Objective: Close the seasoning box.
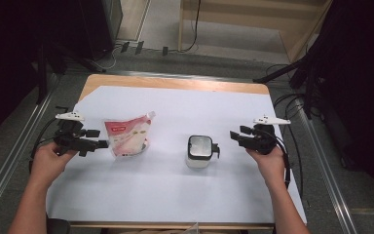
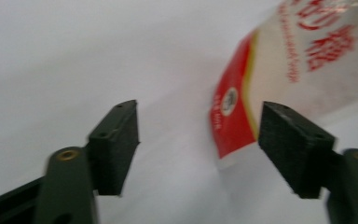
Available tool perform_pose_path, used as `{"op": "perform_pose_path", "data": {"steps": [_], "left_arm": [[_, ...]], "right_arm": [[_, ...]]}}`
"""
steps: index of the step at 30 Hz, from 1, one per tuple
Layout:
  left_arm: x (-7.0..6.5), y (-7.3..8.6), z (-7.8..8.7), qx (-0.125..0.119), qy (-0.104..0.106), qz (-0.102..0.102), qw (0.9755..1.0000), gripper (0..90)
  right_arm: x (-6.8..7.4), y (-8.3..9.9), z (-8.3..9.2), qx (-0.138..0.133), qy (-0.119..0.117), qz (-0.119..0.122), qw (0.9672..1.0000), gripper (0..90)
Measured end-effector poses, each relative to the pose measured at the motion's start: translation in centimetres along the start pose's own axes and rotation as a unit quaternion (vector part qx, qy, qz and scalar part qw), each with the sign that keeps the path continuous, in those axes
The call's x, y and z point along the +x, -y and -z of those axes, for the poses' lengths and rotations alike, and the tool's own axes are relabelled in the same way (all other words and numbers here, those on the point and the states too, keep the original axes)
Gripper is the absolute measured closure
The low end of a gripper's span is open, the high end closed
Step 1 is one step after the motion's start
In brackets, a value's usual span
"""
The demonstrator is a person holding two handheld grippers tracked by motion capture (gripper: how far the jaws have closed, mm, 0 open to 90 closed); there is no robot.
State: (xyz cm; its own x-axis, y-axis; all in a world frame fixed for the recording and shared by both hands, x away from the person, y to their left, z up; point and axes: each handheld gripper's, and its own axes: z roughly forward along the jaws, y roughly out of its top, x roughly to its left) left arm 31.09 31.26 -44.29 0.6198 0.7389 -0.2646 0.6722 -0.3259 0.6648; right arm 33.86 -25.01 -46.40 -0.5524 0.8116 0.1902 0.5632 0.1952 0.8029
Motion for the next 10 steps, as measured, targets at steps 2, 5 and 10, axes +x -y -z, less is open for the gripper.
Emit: {"op": "perform_pose_path", "data": {"steps": [2,5,10], "left_arm": [[0.09,0.01,-0.14,0.001,0.000,0.007,1.0000,27.2],[0.23,0.10,-0.33,0.008,-0.004,0.008,0.9999,27.2],[0.44,0.23,-0.40,0.015,-0.002,0.007,0.9999,27.2]], "right_arm": [[0.04,0.12,-0.24,0.003,0.004,0.002,1.0000,46.9],[0.06,0.26,-0.53,0.008,0.006,0.004,0.9999,46.9],[-0.27,0.38,-0.78,0.009,0.001,-0.011,0.9999,46.6]]}}
